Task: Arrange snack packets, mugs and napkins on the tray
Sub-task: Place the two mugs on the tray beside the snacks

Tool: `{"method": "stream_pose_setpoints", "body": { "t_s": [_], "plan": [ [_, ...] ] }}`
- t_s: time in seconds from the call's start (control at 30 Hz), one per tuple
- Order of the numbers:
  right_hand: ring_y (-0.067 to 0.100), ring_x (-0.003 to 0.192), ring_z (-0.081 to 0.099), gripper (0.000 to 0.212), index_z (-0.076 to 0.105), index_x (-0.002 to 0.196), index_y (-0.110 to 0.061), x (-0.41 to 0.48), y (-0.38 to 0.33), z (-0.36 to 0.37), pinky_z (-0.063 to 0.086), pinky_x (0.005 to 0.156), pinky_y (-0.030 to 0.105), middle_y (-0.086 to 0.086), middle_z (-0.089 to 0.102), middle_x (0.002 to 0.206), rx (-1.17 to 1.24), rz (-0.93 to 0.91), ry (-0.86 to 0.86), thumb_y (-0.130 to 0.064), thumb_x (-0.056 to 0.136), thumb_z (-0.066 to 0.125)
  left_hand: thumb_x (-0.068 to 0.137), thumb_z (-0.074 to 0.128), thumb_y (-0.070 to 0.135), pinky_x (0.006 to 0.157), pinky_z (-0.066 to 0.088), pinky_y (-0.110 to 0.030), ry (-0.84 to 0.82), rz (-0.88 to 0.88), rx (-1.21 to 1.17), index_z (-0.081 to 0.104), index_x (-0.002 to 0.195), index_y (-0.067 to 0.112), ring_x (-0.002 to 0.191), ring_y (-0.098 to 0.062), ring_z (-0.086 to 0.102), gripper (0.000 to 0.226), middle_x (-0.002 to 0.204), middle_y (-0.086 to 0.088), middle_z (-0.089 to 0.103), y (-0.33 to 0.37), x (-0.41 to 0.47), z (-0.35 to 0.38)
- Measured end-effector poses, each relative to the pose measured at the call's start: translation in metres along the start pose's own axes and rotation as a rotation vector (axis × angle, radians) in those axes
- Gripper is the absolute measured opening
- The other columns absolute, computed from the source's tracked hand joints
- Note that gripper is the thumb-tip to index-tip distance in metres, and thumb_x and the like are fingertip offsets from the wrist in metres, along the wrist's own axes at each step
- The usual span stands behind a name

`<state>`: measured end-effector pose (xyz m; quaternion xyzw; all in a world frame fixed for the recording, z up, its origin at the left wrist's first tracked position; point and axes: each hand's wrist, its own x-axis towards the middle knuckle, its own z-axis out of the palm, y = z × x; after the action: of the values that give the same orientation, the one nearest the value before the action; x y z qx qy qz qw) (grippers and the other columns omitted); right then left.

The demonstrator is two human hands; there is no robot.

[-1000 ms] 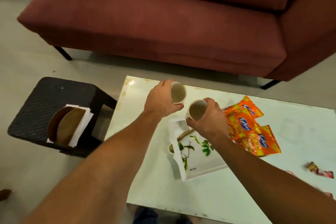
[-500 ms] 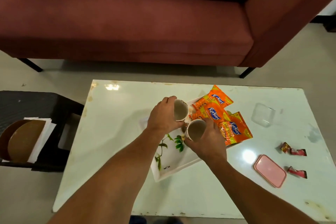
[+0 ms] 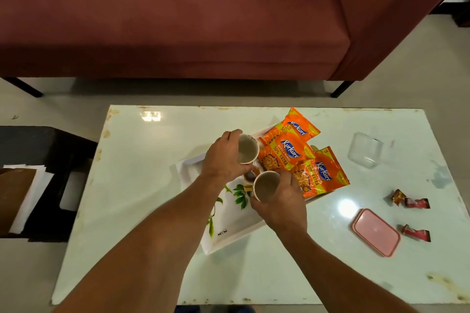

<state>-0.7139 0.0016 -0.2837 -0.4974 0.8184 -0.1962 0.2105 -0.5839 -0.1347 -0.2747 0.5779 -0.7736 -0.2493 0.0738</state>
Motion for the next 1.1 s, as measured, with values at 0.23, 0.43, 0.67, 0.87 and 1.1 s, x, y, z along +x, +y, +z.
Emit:
{"method": "stream_pose_setpoints", "body": {
  "t_s": [0.23, 0.43, 0.67, 0.87, 1.1],
  "plan": [
    [0.024, 0.117, 0.055, 0.095, 0.042, 0.136, -0.021, -0.001, 0.001, 0.003, 0.057, 0.085, 0.04, 0.002, 0.056, 0.13, -0.017, -0.011, 0.016, -0.055, 0.059, 0.089, 0.071, 0.087, 0.051, 0.098, 0.051, -0.034, -0.017, -0.007, 0.005, 0.037, 0.15, 0.022, 0.129, -0.023, 0.054, 0.098, 0.147, -0.002, 0.051, -0.001, 0.001, 0.003],
    [0.022, 0.116, 0.056, 0.097, 0.04, 0.136, -0.024, -0.001, 0.002, 0.005, 0.056, 0.081, 0.036, 0.0, 0.055, 0.13, -0.024, -0.011, 0.021, -0.055, 0.058, 0.089, 0.07, 0.087, 0.054, 0.102, 0.05, -0.036, -0.047, -0.004, 0.006, 0.031, 0.154, 0.022, 0.134, -0.024, 0.051, 0.106, 0.151, -0.003, 0.047, -0.002, 0.003, 0.005],
    [0.024, 0.116, 0.055, 0.102, 0.039, 0.137, -0.021, -0.003, 0.001, 0.003, 0.055, 0.081, 0.037, 0.002, 0.053, 0.129, -0.078, -0.01, 0.024, -0.067, 0.057, 0.083, 0.066, 0.087, 0.06, 0.104, 0.048, -0.04, -0.091, 0.007, -0.009, 0.02, 0.159, 0.024, 0.139, -0.026, 0.046, 0.12, 0.157, -0.002, 0.042, -0.009, 0.006, 0.001],
    [0.023, 0.11, 0.057, 0.092, 0.043, 0.131, -0.024, 0.001, -0.001, -0.002, 0.056, 0.073, 0.034, 0.001, 0.053, 0.126, -0.155, 0.002, 0.013, -0.074, 0.061, 0.074, 0.065, 0.083, 0.068, 0.103, 0.049, -0.04, -0.101, 0.011, -0.004, 0.029, 0.156, 0.025, 0.135, -0.025, 0.052, 0.114, 0.154, -0.001, 0.049, -0.019, 0.004, -0.003],
    [0.022, 0.111, 0.058, 0.098, 0.041, 0.13, -0.026, 0.002, -0.01, 0.0, 0.058, 0.072, 0.036, -0.001, 0.053, 0.127, -0.161, 0.127, 0.014, -0.082, 0.056, 0.071, 0.067, 0.084, 0.064, 0.103, 0.049, -0.041, -0.111, 0.019, -0.01, 0.026, 0.157, 0.024, 0.134, -0.028, 0.053, 0.114, 0.153, -0.003, 0.049, -0.018, 0.003, -0.004]
  ]
}}
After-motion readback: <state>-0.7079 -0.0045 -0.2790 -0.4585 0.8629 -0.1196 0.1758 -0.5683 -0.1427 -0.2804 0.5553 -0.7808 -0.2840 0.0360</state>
